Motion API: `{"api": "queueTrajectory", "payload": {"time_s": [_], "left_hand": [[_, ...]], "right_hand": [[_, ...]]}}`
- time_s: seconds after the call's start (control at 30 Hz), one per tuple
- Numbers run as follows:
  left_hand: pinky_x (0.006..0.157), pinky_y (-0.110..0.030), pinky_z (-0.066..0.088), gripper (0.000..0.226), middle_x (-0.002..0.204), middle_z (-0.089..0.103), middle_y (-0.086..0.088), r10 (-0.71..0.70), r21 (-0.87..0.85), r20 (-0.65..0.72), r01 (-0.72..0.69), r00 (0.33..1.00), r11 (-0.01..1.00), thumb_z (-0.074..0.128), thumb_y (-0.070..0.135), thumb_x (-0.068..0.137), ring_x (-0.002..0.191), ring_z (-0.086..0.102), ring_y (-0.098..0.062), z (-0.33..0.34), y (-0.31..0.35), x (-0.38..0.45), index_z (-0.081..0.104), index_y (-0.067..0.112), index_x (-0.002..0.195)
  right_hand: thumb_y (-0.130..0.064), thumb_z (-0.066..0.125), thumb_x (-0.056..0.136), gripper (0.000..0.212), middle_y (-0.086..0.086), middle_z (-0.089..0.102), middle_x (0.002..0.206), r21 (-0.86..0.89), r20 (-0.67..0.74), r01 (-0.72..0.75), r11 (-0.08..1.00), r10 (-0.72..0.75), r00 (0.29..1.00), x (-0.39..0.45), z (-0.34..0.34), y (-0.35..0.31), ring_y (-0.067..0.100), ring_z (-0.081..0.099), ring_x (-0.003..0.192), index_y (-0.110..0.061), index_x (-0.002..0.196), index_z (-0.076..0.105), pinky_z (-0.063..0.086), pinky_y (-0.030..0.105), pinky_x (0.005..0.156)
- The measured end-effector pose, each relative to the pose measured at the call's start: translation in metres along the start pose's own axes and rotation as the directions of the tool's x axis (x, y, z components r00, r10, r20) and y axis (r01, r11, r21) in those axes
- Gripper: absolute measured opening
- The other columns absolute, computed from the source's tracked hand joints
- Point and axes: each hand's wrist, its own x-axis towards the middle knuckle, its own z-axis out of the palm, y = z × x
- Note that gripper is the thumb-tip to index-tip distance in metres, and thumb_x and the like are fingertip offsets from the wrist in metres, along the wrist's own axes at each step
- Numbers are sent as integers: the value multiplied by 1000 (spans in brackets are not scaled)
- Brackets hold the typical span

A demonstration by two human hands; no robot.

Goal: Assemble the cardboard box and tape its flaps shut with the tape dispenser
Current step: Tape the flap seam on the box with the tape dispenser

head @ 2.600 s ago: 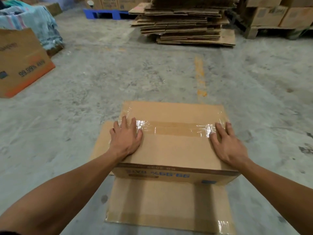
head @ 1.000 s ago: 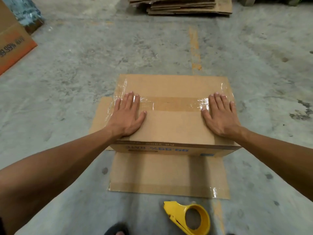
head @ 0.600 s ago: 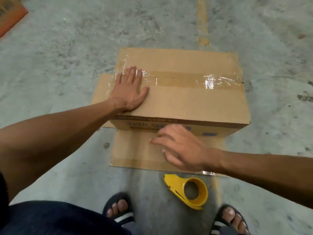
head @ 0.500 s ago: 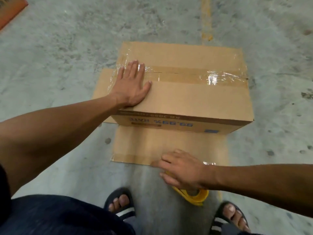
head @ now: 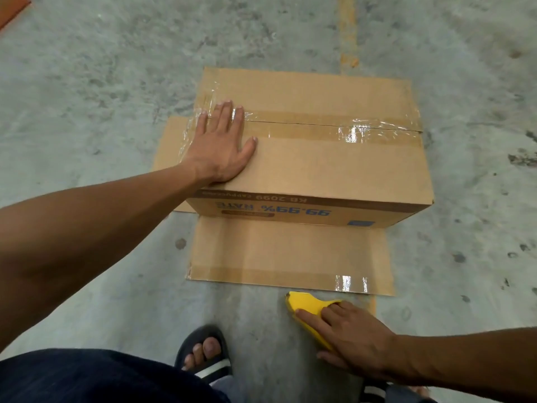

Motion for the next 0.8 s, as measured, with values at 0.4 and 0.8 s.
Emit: {"api": "queueTrajectory", "payload": {"time_s": [0.4,0.8], "left_hand": [[121,-45,-4,79,164,-3,-9,31,19,-22,-30,999,999,8,62,93,150,-6,-21,-1,0,-6,0,15,156],[121,-44,-1,85,164,4,-5,64,37,-62,-62,996,997,9,64,87,151,-1,-20,3,8,-28,7,15,156]], "right_hand": [[-35,43,99,81,17,45,142,489,444,-395,778,167,880,23,-33,12,35,49,121,-41,149,-21,38,34,98],[-1,65,89,57,17,65,111,945,256,-259,198,41,966,93,-239,96,20,67,67,-32,135,53,57,29,52]]}}
